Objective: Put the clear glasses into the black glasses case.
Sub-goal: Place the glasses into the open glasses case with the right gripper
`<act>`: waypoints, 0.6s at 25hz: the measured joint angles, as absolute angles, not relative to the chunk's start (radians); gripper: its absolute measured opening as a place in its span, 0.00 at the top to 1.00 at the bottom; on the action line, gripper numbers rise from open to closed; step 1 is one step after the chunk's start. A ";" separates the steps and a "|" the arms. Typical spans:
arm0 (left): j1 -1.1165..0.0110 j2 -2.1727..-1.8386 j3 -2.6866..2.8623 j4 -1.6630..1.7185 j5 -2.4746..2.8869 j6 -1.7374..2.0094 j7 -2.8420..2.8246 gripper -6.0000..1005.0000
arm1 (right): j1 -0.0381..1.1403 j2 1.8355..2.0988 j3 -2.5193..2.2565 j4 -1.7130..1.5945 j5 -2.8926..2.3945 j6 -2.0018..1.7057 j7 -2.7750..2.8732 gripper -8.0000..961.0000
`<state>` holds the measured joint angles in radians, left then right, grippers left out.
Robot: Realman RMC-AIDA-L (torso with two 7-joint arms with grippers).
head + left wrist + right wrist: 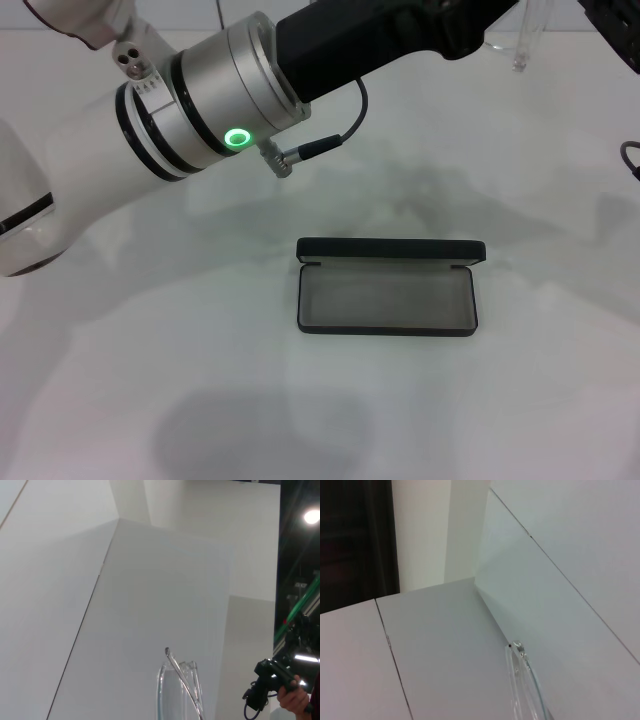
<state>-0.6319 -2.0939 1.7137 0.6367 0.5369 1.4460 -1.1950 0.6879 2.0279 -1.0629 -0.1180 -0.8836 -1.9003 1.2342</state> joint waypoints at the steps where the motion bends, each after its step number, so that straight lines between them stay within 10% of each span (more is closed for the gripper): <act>1: -0.632 -2.094 1.713 0.638 0.537 1.446 -1.195 0.90 | 0.688 2.028 -1.063 -0.118 -0.883 -1.900 1.234 0.94; 15: -0.631 -2.088 1.713 0.642 0.556 1.532 -1.208 0.91 | 0.667 2.024 -1.055 -0.127 -0.878 -1.877 1.228 0.94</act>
<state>-0.6311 -2.0878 1.7128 0.6419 0.5559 1.5318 -1.2079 0.6673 2.0241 -1.0552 -0.1270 -0.8776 -1.8770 1.2283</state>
